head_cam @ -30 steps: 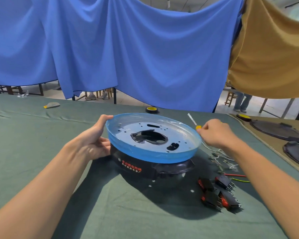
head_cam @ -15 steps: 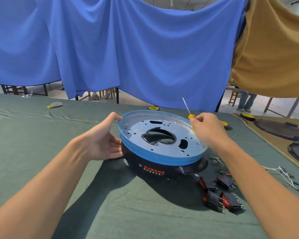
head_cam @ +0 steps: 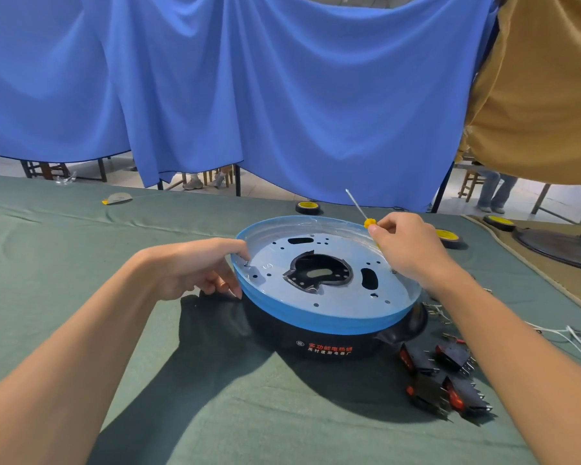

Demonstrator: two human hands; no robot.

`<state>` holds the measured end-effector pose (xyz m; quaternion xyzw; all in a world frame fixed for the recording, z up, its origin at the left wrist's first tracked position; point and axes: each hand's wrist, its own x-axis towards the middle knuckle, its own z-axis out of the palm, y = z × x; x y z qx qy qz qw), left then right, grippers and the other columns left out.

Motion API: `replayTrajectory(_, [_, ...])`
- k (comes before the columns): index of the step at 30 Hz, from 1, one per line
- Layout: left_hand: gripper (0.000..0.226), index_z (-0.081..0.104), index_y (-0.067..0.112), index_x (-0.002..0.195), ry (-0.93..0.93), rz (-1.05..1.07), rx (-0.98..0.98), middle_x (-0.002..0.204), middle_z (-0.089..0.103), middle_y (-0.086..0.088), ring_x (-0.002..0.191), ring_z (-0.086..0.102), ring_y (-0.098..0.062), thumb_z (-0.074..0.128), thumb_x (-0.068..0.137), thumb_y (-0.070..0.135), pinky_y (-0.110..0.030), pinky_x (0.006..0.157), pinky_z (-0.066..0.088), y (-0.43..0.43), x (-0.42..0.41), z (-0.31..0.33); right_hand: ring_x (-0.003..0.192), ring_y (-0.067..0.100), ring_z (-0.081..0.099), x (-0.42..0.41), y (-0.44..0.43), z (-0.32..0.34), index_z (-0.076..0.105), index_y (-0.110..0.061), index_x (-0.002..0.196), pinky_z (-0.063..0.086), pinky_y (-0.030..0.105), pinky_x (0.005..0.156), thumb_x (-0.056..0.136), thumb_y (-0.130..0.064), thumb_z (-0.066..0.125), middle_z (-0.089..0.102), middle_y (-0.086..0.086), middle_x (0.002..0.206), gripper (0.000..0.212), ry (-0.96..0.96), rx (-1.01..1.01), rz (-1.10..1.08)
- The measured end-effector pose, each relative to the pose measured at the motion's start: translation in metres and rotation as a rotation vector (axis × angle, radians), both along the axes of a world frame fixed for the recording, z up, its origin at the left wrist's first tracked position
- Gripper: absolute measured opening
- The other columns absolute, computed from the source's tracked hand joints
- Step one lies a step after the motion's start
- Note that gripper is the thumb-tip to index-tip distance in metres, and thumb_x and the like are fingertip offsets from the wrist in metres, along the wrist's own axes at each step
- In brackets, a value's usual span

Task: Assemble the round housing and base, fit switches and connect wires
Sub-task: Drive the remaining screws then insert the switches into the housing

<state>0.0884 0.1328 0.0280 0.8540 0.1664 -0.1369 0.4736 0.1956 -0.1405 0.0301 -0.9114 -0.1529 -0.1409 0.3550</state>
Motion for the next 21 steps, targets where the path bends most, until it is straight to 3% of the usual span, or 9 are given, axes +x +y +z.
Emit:
replayTrajectory(4, [0.037, 0.071, 0.019, 0.071, -0.026, 0.009, 0.082, 0.066, 0.069, 0.000, 0.063, 0.051, -0.015, 0.055, 0.082, 0.051, -0.031, 0.079, 0.035, -0.005, 0.003, 0.002, 0.086, 0.020, 0.055, 0.003, -0.001, 0.000, 0.062, -0.015, 0.092, 0.037, 0.032, 0.068, 0.099, -0.036, 0.050, 0.061, -0.002, 0.084, 0.025, -0.016, -0.011, 0.017])
replayTrajectory(7, [0.032, 0.069, 0.019, 0.083, -0.025, 0.044, 0.235, 0.052, 0.065, 0.008, 0.048, 0.053, -0.005, 0.053, 0.093, 0.046, -0.023, 0.064, 0.038, -0.008, 0.006, 0.006, 0.087, 0.018, 0.054, 0.004, -0.001, -0.002, 0.061, -0.017, 0.092, 0.036, 0.031, 0.068, 0.099, -0.036, 0.050, 0.060, -0.005, 0.084, 0.024, -0.029, -0.018, 0.032])
replayTrajectory(9, [0.033, 0.068, 0.019, 0.083, -0.033, 0.046, 0.321, 0.052, 0.065, 0.010, 0.056, 0.054, -0.008, 0.057, 0.091, 0.048, -0.022, 0.062, 0.040, -0.005, 0.006, 0.009, 0.087, 0.018, 0.053, 0.005, 0.000, -0.003, 0.061, -0.017, 0.091, 0.035, 0.030, 0.068, 0.099, -0.036, 0.050, 0.058, -0.007, 0.083, 0.023, -0.036, -0.037, 0.041])
replayTrajectory(13, [0.037, 0.068, 0.011, 0.098, -0.147, 0.025, 0.379, 0.098, 0.067, -0.008, 0.083, 0.058, -0.020, 0.067, 0.086, 0.045, -0.034, 0.081, 0.045, -0.001, 0.003, 0.013, 0.090, 0.020, 0.053, 0.006, 0.000, -0.004, 0.061, -0.018, 0.089, 0.036, 0.032, 0.070, 0.099, -0.036, 0.050, 0.058, -0.008, 0.082, 0.022, -0.051, -0.064, 0.049])
replayTrajectory(15, [0.036, 0.060, 0.016, 0.112, -0.287, 0.067, 0.430, 0.108, 0.061, -0.004, 0.098, 0.057, -0.022, 0.071, 0.086, 0.039, -0.035, 0.086, 0.044, -0.005, 0.002, 0.018, 0.090, 0.020, 0.053, 0.007, 0.000, -0.005, 0.061, -0.018, 0.089, 0.036, 0.032, 0.070, 0.099, -0.036, 0.050, 0.059, -0.006, 0.082, 0.023, -0.056, -0.068, 0.048])
replayTrajectory(16, [0.034, 0.059, 0.023, 0.115, -0.356, 0.081, 0.495, 0.109, 0.058, 0.000, 0.102, 0.055, -0.022, 0.072, 0.086, 0.037, -0.036, 0.089, 0.043, -0.008, 0.002, 0.022, 0.090, 0.020, 0.053, 0.007, 0.000, -0.005, 0.060, -0.018, 0.089, 0.036, 0.032, 0.070, 0.099, -0.036, 0.050, 0.059, -0.006, 0.082, 0.023, -0.059, -0.071, 0.048])
replayTrajectory(18, [0.017, 0.068, 0.032, 0.103, -0.455, 0.063, 0.665, 0.099, 0.057, 0.006, 0.103, 0.054, -0.022, 0.073, 0.087, 0.033, -0.038, 0.092, 0.039, -0.013, 0.001, 0.030, 0.090, 0.021, 0.053, 0.007, 0.000, -0.005, 0.060, -0.018, 0.088, 0.036, 0.032, 0.069, 0.099, -0.035, 0.049, 0.058, -0.007, 0.081, 0.023, -0.066, -0.074, 0.050])
replayTrajectory(21, [0.007, 0.075, 0.033, 0.084, -0.478, 0.014, 0.810, 0.079, 0.055, 0.019, 0.085, 0.048, -0.015, 0.072, 0.088, 0.028, -0.035, 0.080, 0.024, -0.020, -0.001, 0.032, 0.090, 0.021, 0.053, 0.006, 0.000, -0.006, 0.060, -0.019, 0.088, 0.035, 0.032, 0.070, 0.099, -0.035, 0.049, 0.057, -0.008, 0.080, 0.023, -0.070, -0.081, 0.048])
